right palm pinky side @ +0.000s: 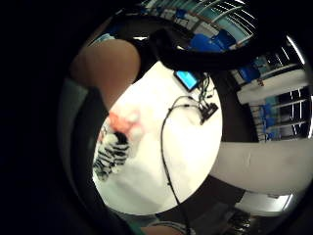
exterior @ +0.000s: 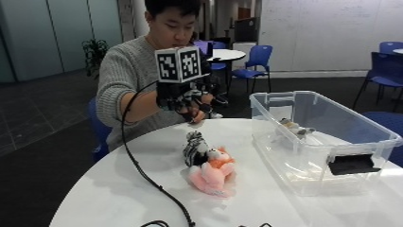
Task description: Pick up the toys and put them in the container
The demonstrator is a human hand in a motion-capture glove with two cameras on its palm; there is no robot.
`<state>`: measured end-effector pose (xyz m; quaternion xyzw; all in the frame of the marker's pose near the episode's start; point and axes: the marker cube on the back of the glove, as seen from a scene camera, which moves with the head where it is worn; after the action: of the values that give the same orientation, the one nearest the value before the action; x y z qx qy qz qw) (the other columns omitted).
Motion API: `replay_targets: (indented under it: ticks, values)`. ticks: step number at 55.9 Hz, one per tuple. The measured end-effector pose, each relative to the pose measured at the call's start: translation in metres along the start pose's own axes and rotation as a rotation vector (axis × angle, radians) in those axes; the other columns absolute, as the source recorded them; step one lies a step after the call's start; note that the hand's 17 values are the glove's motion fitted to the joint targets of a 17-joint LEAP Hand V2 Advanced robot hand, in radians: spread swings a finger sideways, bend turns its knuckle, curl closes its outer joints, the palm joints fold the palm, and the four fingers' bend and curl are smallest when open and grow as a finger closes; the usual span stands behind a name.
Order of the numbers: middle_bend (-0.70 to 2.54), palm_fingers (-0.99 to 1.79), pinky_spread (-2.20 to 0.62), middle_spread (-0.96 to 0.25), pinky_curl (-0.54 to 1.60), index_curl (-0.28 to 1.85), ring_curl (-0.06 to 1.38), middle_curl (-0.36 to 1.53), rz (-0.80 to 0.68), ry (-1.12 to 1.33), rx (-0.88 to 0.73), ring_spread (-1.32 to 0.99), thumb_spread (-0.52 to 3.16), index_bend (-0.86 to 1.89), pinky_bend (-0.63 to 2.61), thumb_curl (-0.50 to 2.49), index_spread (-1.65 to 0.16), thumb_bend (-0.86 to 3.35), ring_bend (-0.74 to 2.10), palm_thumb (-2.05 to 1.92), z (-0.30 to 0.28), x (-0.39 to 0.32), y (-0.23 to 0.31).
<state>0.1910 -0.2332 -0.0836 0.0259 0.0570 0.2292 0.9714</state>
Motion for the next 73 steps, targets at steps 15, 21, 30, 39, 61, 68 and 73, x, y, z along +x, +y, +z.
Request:
replay_targets:
  ticks: [15,21,30,39,61,68,73]
  values:
    - [0.15,-0.05,0.05,-0.13,0.34,0.39,0.36,0.23,-0.178,-0.125,-0.183,-0.03,1.25,0.18,1.03,0.30,-0.39,-0.02,0.20,-0.01,0.078,-0.026,0.058]
    - [0.22,0.14,0.03,-0.16,0.32,0.40,0.36,0.26,-0.215,-0.054,-0.259,-0.08,1.24,0.21,0.98,0.30,-0.40,-0.01,0.25,0.01,0.117,-0.036,0.079]
    - [0.29,0.26,-0.01,-0.20,0.31,0.47,0.32,0.31,-0.223,0.060,-0.280,-0.12,1.22,0.37,0.93,0.31,-0.42,-0.01,0.14,0.04,0.159,-0.049,0.096]
    - [0.35,0.31,-0.03,-0.25,0.31,0.52,0.28,0.35,-0.225,0.056,-0.286,-0.15,1.24,0.48,0.92,0.34,-0.42,0.03,0.15,0.17,0.170,-0.055,0.090]
    - [0.71,0.71,-0.15,-0.33,0.27,0.64,0.31,0.53,-0.269,0.047,-0.045,-0.31,1.10,0.52,0.80,0.54,-0.37,0.12,0.43,0.53,0.176,-0.062,0.092]
    - [0.71,0.78,-0.25,-0.36,0.31,0.72,0.37,0.57,-0.277,0.053,-0.023,-0.41,1.01,0.53,0.88,0.61,-0.35,0.13,0.57,0.59,0.173,-0.063,0.094]
    - [0.72,0.77,-0.29,-0.36,0.33,0.79,0.40,0.61,-0.279,0.025,-0.026,-0.46,0.96,0.53,0.93,0.65,-0.34,0.12,0.61,0.62,0.161,-0.064,0.092]
